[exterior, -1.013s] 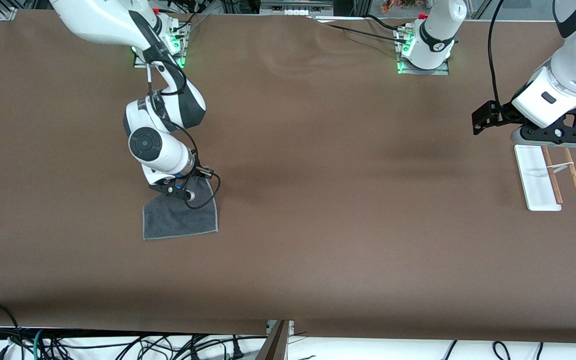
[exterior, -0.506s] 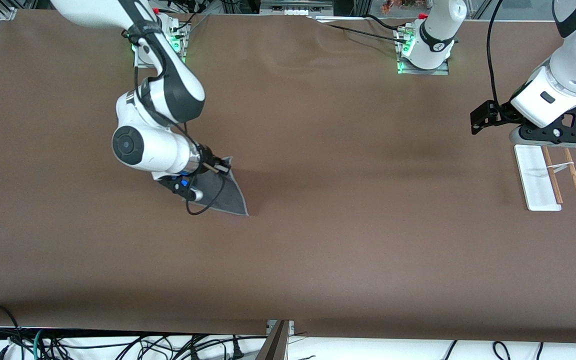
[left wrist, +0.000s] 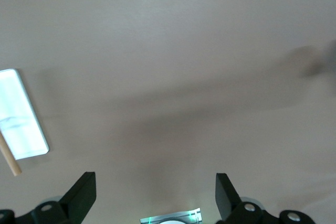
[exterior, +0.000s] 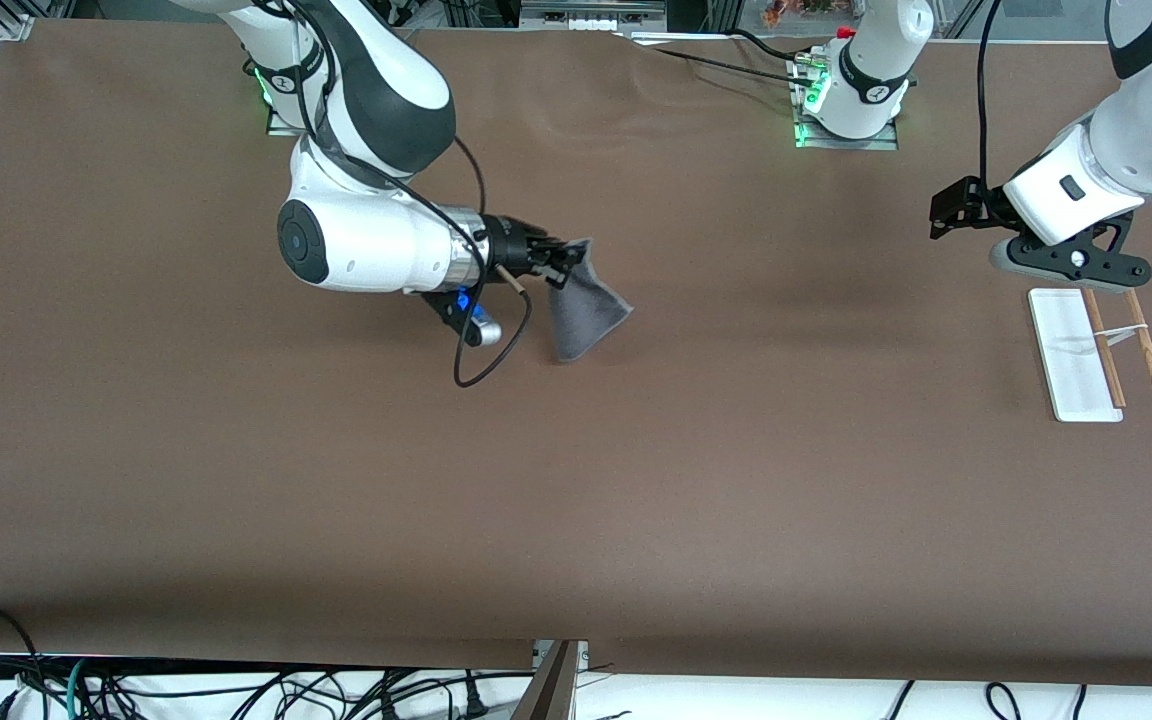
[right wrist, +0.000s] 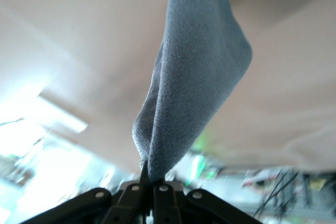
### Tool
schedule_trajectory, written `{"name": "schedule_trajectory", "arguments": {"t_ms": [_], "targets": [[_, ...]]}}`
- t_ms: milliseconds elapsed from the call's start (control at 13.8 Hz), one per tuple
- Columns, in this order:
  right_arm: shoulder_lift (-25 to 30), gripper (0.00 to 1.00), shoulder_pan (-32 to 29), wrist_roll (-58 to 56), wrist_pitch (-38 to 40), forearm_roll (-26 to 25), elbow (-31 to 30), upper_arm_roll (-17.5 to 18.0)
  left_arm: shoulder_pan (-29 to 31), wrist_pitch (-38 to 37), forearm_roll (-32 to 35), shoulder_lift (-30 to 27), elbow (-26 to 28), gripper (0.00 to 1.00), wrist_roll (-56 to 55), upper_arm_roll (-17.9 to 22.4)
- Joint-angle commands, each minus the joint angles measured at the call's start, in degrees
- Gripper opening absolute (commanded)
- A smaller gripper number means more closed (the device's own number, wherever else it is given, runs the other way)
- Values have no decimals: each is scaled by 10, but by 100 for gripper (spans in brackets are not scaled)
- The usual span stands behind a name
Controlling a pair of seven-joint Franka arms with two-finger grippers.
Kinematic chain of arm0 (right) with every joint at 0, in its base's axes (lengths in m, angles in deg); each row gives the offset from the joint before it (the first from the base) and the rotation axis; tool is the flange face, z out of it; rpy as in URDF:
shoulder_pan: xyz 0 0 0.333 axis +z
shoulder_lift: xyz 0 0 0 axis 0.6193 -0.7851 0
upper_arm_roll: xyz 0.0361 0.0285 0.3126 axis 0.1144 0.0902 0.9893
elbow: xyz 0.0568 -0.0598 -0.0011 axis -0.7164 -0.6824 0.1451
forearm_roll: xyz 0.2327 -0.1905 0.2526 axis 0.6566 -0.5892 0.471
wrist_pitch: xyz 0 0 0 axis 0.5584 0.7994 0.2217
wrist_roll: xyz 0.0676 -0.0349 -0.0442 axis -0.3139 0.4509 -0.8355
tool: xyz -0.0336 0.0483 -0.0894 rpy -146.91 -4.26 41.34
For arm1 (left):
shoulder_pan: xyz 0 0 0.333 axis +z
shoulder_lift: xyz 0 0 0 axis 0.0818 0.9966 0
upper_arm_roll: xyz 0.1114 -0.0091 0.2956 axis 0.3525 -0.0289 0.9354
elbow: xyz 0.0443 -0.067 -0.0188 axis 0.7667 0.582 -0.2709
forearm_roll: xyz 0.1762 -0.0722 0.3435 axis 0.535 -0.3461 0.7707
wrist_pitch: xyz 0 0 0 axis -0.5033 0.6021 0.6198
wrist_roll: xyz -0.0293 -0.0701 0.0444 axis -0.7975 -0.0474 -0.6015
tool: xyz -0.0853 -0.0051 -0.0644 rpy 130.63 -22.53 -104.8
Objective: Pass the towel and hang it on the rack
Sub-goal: 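Lift the towel with the right gripper toward the table's middle, then hold the towel with the right gripper while the left gripper grasps it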
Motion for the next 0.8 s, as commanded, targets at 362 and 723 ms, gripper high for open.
{"name": "schedule_trajectory", "arguments": {"t_ms": [362,723], "targets": [[-40,0,103,71,-62,174,72,5,8,-15,-90,42,-5,100,217,3],[-50,0,142,131,-164,260,77,4,9,-11,-170,65,56,100,413,0]]}}
